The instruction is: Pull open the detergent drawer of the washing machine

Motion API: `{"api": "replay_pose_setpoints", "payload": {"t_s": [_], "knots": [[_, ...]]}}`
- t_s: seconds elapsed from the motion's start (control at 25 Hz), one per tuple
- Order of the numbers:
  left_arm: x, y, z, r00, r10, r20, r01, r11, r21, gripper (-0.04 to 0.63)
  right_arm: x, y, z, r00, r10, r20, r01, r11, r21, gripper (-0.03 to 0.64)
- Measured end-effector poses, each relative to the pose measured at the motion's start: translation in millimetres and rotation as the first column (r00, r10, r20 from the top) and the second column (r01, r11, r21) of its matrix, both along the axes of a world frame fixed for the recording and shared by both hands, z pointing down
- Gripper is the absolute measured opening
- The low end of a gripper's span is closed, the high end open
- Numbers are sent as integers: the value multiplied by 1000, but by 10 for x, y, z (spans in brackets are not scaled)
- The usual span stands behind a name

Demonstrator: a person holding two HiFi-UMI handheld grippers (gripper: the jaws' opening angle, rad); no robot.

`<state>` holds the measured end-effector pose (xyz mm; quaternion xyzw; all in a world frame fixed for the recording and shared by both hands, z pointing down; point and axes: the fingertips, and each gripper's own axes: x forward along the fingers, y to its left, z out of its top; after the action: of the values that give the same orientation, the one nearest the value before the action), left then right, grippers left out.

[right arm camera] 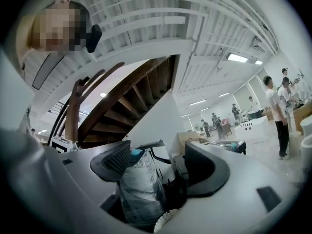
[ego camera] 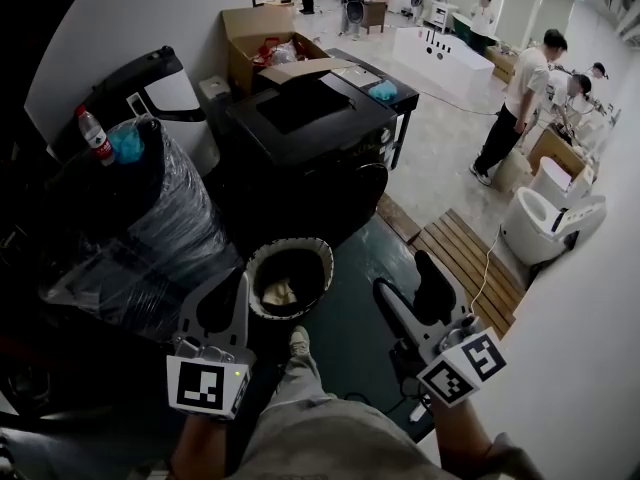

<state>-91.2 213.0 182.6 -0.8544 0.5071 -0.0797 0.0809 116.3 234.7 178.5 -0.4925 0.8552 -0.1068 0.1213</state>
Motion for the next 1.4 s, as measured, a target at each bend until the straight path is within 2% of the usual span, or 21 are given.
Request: {"api": "replay_pose_setpoints", "payload": {"t_s": [0.4, 0.56, 0.76, 1.0, 1.12, 1.28, 1.4], "knots": [[-99, -823, 180, 1000, 5, -9, -5, 999, -44, 15, -193, -902, 360, 995, -37, 98, 50, 991, -127, 335], [-123, -1227, 272, 1000, 16, -14, -17, 997, -74, 15, -275, -1347, 523, 982, -37, 186, 74, 978, -194, 335], [-178, -1753, 386, 999, 45, -8, -46, 993, -105, 15, -392, -1917, 744, 958, -9, 288, 93, 956, -278, 335], [-230, -2346, 548, 997, 74, -2, -74, 988, -133, 15, -515, -2532, 1041, 944, 32, 328, 88, 935, -343, 335], [-275, -2642, 651, 997, 80, -5, -80, 986, -146, 15, -569, -2829, 1200, 923, 63, 379, 91, 923, -375, 336], [-321, -2978, 819, 995, 95, -9, -95, 980, -176, 15, -642, -3177, 1422, 877, 102, 469, 113, 906, -408, 336], [-344, -3217, 973, 994, 105, -14, -106, 977, -187, 15, -700, -3429, 1583, 861, 119, 495, 122, 896, -428, 336]]}}
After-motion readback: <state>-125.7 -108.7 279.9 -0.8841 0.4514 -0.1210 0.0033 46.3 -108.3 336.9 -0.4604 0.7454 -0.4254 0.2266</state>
